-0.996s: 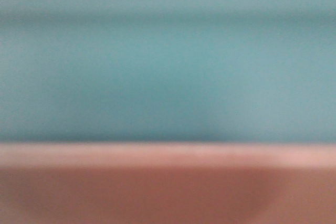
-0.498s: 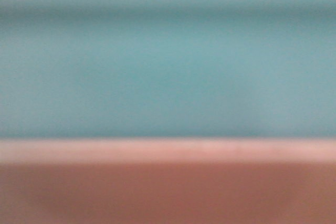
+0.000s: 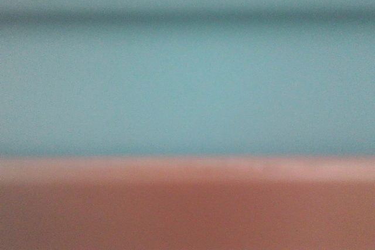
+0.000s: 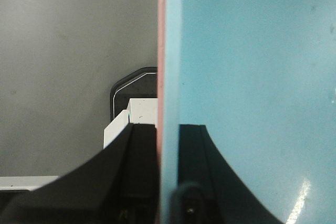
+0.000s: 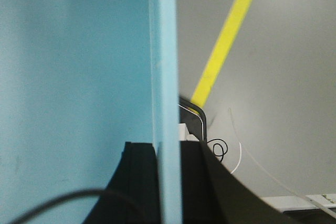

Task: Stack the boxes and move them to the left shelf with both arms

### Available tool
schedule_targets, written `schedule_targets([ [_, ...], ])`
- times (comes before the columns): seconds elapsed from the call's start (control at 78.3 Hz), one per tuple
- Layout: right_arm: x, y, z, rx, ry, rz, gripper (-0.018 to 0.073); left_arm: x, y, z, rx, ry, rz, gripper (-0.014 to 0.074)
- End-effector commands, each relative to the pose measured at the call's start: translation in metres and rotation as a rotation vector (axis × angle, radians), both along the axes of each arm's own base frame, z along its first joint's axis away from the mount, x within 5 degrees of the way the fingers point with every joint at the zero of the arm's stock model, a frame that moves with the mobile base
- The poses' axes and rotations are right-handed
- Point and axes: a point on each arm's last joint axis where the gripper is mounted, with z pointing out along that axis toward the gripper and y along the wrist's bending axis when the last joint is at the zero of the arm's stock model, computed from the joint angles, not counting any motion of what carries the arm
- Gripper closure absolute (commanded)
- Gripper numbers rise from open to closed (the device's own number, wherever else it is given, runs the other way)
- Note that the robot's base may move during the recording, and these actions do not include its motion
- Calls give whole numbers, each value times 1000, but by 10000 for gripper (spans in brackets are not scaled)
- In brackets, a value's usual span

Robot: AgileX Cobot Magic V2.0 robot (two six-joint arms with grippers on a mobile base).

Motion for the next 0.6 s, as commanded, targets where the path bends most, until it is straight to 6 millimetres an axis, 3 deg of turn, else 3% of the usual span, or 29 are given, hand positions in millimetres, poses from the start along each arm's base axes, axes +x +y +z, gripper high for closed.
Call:
schedule_targets([
  [0.0,-1,4,20,117,-63,13,503,-13,1,19,-65,39,-17,599],
  [0.587,-2,3,19,102,-54,10,503,-14,-1,19,-84,46,-17,599],
])
